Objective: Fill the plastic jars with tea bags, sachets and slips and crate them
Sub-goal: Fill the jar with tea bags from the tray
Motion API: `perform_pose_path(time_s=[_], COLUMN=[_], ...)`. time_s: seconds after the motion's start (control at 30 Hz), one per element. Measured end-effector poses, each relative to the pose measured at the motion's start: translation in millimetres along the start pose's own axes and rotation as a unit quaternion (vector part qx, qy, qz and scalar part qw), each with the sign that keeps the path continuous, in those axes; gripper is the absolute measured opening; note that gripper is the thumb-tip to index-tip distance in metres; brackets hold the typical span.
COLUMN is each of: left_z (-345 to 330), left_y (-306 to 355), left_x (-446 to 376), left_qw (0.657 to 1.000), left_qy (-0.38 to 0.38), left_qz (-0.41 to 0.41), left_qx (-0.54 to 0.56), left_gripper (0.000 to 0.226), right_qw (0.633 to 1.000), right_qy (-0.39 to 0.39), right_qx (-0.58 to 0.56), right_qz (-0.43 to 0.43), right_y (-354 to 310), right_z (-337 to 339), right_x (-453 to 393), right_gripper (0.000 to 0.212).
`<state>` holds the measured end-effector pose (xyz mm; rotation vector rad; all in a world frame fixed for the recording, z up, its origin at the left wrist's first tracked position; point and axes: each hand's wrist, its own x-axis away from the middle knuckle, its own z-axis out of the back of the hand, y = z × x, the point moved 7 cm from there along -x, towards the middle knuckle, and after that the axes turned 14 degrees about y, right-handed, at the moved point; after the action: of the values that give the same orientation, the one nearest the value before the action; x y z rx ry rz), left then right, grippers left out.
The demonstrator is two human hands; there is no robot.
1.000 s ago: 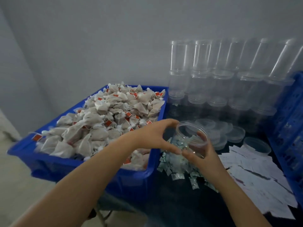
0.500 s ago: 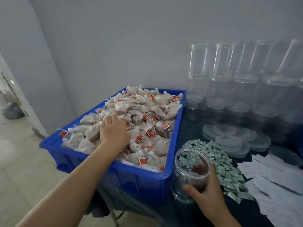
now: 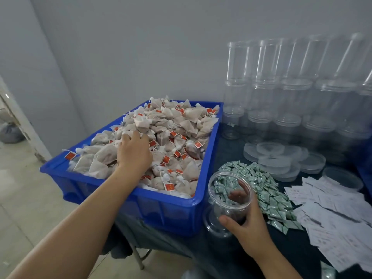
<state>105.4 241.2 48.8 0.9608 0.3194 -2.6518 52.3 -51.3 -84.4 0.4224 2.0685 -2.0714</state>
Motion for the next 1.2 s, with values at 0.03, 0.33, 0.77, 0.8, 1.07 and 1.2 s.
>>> perform_pose_path(time_s=[0.03,0.33,0.77,0.8,1.07,1.2], left_z=[2.1,25.1,94.7,96.2,104.2,109.3], left_y=[1.0,25.1,90.1,95.2,128.4,140.4], left_x=[0.4,5.2,22.1,25.8,54.2,61.5], left_qw=[1.000,0.963,0.810,0.801,0.769,0.766], left_qy=[0.013,0.072,-0.013,-0.027,-0.111,-0.131], left_qz=[-0.002,-0.097,-0.104,-0.106,-0.194,-0.239], left_qx=[0.020,0.242,0.577,0.588,0.598,0.582], left_gripper=[0.048,0.030,0.018,0.019,0.023,0.023], right_qw=[1.000,1.000,1.000,1.000,1.000,1.000], right_qy=[0.001,-0.011,-0.018,-0.019,-0.020,-0.020], right_qx=[-0.004,0.000,-0.009,-0.009,-0.013,-0.023], right_qz=[0.000,0.001,-0.007,-0.006,-0.002,0.001], right_y=[0.8,-0.4,-1.6,-2.5,-5.3,-3.6], right_z=[-0.1,-0.6,-2.7,-2.9,-3.6,-4.0], right_x=[-0.2,-0.4,-0.6,-0.5,-1.4,-1.3], right_gripper=[0.090,0.087,0.086,0.086,0.088,0.086])
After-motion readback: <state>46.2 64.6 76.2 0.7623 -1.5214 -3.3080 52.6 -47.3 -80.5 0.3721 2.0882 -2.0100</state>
